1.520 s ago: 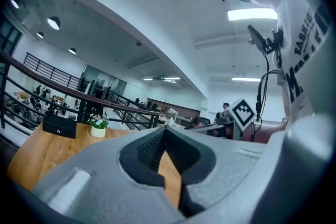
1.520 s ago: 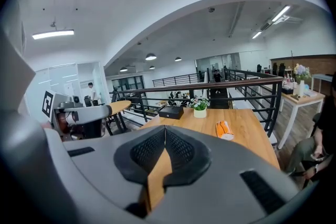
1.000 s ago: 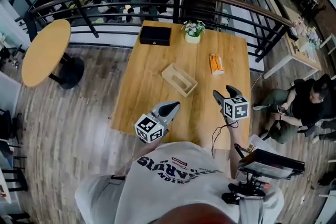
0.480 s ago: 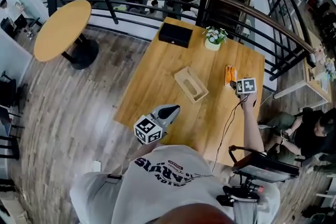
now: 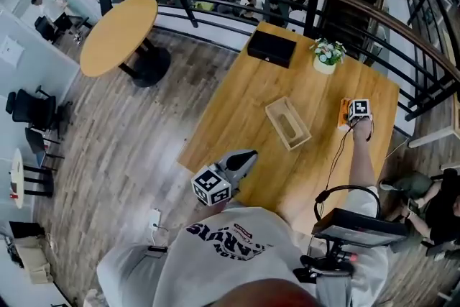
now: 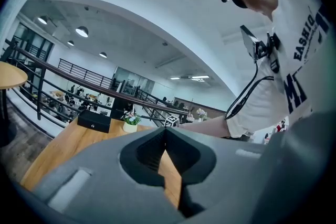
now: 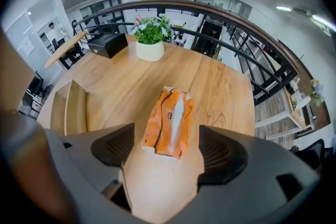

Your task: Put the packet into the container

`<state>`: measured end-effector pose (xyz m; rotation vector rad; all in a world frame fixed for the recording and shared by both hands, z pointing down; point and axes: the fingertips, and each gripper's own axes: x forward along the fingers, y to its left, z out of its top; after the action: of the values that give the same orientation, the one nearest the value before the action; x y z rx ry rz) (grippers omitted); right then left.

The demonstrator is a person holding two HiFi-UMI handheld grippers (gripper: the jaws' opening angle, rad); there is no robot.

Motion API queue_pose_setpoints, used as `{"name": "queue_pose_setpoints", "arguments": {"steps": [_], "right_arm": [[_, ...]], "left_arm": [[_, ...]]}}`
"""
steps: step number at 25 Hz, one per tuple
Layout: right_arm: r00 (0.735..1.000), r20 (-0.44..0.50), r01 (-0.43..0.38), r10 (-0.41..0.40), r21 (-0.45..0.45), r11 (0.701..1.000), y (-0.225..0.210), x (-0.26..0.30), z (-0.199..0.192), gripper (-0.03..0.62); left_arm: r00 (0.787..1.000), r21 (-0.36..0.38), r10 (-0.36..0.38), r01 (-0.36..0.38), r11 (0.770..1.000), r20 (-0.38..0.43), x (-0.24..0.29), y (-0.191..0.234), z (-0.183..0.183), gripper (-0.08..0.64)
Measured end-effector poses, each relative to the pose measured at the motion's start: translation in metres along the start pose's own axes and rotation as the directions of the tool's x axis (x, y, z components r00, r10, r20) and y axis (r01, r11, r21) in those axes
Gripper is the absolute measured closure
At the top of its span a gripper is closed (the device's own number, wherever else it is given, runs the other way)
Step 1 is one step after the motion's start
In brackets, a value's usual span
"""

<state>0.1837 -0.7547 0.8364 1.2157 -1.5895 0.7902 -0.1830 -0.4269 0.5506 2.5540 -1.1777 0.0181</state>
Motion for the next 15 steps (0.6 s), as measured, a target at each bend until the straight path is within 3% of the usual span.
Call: {"name": "queue_pose_setpoints", "arguments": {"steps": [8, 12, 15], "right_arm": [[0.993, -0.114, 0.008, -0.007, 0.009, 1.0, -0.007, 0.064, -0.019, 0.21], [0.994, -0.107, -0.002, 0.005, 0.025, 1.0, -0.008, 0.077, -0.021, 0.21], [0.993, -0.11, -0.034, 0.035, 0.014, 0.999, -0.004, 0.08, -0.018, 0.271]], "left_arm": [[0.997, -0.046, 0.062, -0.064, 0.997, -0.053, 0.001, 0.011, -0.011, 0.557], [0.995, -0.058, 0.08, -0.083, 0.995, -0.051, 0.003, 0.018, -0.01, 0.557], [0.995, -0.055, 0.081, -0.084, 0.995, -0.052, 0.007, 0.02, -0.011, 0.557]]}}
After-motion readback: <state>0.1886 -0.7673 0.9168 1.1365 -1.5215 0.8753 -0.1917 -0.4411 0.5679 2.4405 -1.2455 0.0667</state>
